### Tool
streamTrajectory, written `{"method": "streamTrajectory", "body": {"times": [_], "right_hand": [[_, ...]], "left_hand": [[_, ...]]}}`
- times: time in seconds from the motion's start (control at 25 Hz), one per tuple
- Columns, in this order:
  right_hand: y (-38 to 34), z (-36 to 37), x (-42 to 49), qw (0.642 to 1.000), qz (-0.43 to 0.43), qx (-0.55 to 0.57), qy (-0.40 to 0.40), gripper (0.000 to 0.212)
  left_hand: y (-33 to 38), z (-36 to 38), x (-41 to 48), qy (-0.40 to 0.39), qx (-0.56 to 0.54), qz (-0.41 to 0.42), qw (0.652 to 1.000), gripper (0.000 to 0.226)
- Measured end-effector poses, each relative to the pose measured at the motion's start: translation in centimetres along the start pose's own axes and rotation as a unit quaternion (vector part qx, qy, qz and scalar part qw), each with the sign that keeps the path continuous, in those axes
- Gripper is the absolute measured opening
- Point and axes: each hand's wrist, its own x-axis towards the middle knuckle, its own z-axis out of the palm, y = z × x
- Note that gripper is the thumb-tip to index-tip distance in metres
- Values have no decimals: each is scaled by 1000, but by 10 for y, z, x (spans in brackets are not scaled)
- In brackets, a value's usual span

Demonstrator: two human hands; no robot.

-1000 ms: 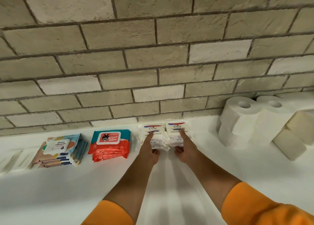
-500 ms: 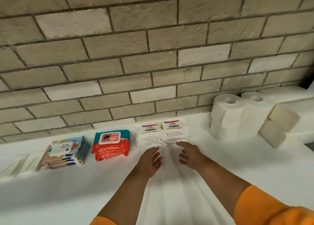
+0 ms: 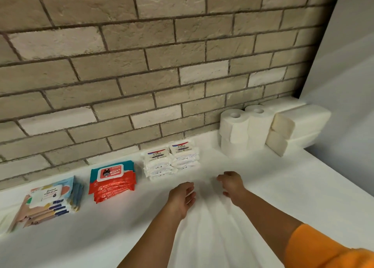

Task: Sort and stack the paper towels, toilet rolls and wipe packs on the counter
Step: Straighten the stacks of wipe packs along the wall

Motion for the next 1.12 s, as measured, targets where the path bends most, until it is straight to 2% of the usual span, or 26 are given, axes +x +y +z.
{"method": "streamTrajectory", "body": {"times": [0.12,0.4,0.6,0.68,0.8,0.96,1.12], "right_hand": [[2,-27,7,998,-47,-38,23,44],[-22,-98,67,992,-70,-97,45,52],[-42,-140,111,944,-180,-268,70,64],[-55,-147,124,933,-214,-280,73,60],[-73,-158,158,926,-267,-241,112,49],[-89,-170,194,936,-242,-229,112,51],[-91,-174,222,943,-223,-233,85,84]], "left_hand": [[-5,23,-3,-11,27,6,1000,14],[-12,110,14,-17,86,37,995,16],[-8,180,49,28,163,86,982,62],[0,202,63,53,174,101,978,77],[5,233,89,64,223,137,963,99],[3,261,107,108,279,164,940,121],[-6,271,126,116,258,203,938,132]]}}
